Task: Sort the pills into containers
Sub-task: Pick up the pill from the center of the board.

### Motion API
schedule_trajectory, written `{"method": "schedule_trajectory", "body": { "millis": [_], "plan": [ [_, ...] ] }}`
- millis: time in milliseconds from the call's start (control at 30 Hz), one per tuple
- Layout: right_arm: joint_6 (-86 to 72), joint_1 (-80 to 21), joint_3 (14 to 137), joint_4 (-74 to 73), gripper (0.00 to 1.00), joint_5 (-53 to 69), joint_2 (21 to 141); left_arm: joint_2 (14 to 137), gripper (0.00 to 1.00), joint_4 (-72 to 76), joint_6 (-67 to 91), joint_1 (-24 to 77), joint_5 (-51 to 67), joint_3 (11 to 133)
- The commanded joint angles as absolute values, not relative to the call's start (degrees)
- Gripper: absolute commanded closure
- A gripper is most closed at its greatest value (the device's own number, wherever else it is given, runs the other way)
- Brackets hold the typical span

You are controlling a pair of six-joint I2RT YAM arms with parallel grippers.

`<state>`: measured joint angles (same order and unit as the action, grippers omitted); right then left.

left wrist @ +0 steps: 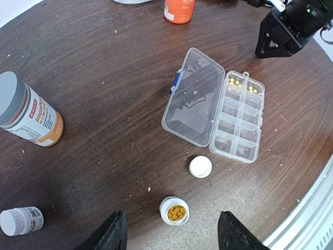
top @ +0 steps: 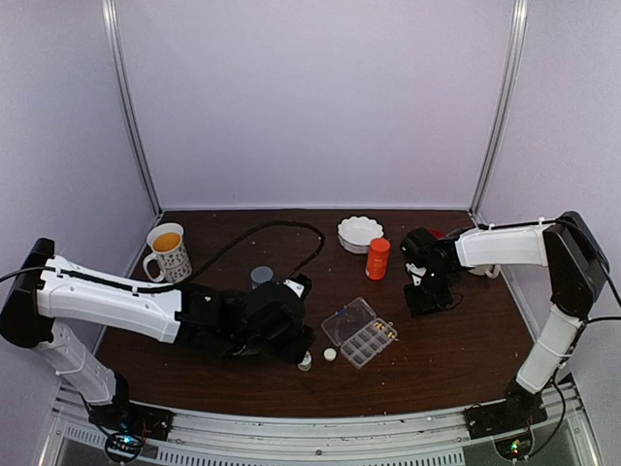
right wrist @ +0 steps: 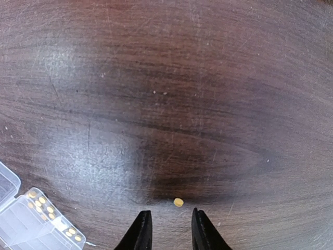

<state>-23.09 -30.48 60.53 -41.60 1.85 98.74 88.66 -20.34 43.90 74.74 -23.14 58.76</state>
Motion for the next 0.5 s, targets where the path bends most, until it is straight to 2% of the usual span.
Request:
{"method": "schedule_trajectory", "body": {
  "millis": [0,267,467],
  "plan": [
    [-21.8,-29.4,63.0,-43.3,0.72,2.2,99.8,87.9,0.37,-20.0,43.9,75.0,-24.6,57.5],
    [-21.1,-29.1,62.9,-43.7,0.73,1.6,102.1,87.7,0.38,-19.4,44.4,75.0,-25.2,56.2],
    [-21.3,-29.1,62.3,-43.0,0.81,1.7,102.5,87.9,0.38,-19.2,44.3,75.0,-25.2,56.0]
  ]
}}
